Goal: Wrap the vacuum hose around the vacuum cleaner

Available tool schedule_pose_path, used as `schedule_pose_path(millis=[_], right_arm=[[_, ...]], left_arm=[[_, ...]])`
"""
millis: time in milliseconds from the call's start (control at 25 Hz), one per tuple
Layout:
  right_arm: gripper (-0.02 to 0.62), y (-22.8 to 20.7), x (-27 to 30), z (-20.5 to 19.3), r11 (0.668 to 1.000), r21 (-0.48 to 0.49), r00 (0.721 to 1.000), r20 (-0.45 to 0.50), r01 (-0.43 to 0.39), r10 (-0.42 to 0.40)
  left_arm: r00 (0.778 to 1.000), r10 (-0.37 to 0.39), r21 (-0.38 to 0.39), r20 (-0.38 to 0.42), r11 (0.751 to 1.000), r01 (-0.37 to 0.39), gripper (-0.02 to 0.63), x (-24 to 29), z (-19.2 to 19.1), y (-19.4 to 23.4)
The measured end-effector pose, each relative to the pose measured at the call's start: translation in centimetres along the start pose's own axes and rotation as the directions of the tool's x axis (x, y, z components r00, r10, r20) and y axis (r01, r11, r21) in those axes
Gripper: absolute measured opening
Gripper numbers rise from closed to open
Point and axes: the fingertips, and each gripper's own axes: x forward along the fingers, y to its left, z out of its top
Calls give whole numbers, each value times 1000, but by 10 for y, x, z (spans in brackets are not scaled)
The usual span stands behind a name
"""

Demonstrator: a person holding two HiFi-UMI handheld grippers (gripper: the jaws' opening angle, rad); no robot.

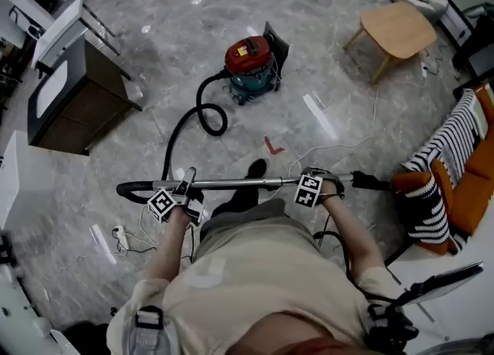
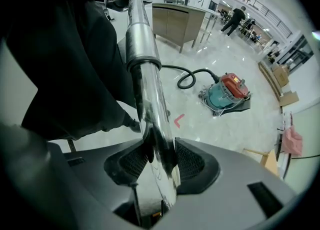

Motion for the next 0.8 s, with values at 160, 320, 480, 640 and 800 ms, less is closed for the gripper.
schedule_pose_path(millis=[160,320,480,640,800], right_arm=[[146,-23,5,-37,999,19,996,-82,-45,47],[146,-53,18,-47,995,31,986,-132,-97,100],[146,-100,20,-46,992,45,977,-175,-116,122],[147,-149,21,-36,991,59,975,-181,-117,126],[147,-192,27,-31,994,39,976,-191,-104,110]], left_arm=[[997,-41,-36,-68,999,39,106,47,-22,3],[989,-75,-120,-125,991,60,114,87,-26,8],[980,-104,-175,-169,982,73,121,132,-14,8],[971,-104,-194,-216,979,62,124,174,12,6],[967,-137,-203,-216,975,93,129,204,27,-14]])
